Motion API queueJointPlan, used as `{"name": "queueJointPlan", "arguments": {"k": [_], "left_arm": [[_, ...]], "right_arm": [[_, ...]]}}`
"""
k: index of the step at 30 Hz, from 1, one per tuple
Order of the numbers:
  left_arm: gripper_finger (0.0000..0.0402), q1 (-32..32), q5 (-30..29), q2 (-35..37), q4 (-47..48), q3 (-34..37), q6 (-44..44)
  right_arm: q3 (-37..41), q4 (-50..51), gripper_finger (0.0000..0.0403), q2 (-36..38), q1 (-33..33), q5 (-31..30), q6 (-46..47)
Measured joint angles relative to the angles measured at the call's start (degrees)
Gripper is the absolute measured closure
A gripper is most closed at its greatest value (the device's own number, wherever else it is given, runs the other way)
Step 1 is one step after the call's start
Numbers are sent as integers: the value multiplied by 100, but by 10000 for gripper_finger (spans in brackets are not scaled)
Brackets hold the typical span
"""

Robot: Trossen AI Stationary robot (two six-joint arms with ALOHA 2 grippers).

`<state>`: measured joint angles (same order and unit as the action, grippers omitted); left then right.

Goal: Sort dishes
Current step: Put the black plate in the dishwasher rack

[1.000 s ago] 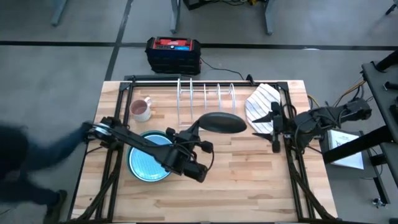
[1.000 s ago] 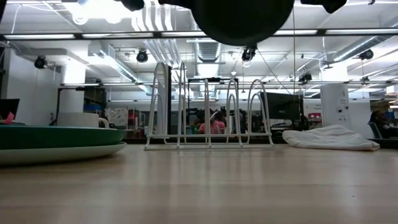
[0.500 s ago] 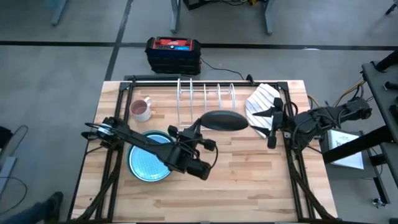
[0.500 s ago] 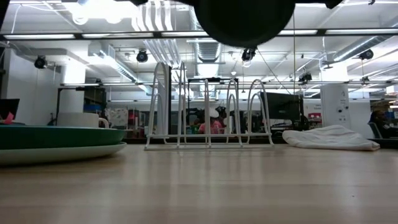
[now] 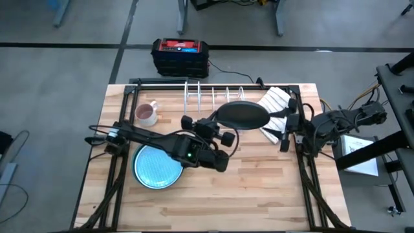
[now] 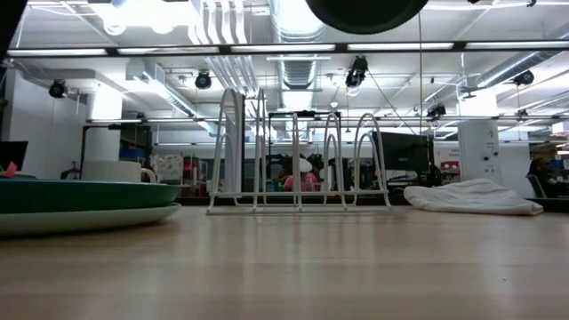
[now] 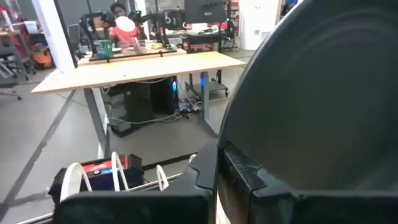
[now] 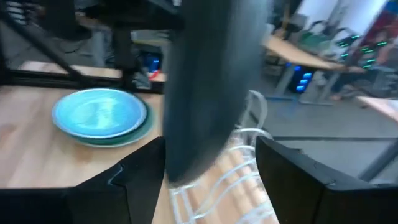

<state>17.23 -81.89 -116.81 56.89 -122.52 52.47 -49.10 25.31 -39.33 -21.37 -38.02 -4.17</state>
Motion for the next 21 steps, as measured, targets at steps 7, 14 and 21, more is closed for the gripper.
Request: {"name": "queueJointPlan", "arguments": {"k": [7,14,21], "left_arm": [[401,25,2,-592,214,-787,-223],[401,110,79,-884,-202,-1033,-957],[374,202,498,-850,-126,-1181,-1013]], "right_arm": [[0,-229,158,61,3,9,-286],[0,-368,246,-53,5,197,-365],[-4,-425,374,-3,76,87,-728]]}}
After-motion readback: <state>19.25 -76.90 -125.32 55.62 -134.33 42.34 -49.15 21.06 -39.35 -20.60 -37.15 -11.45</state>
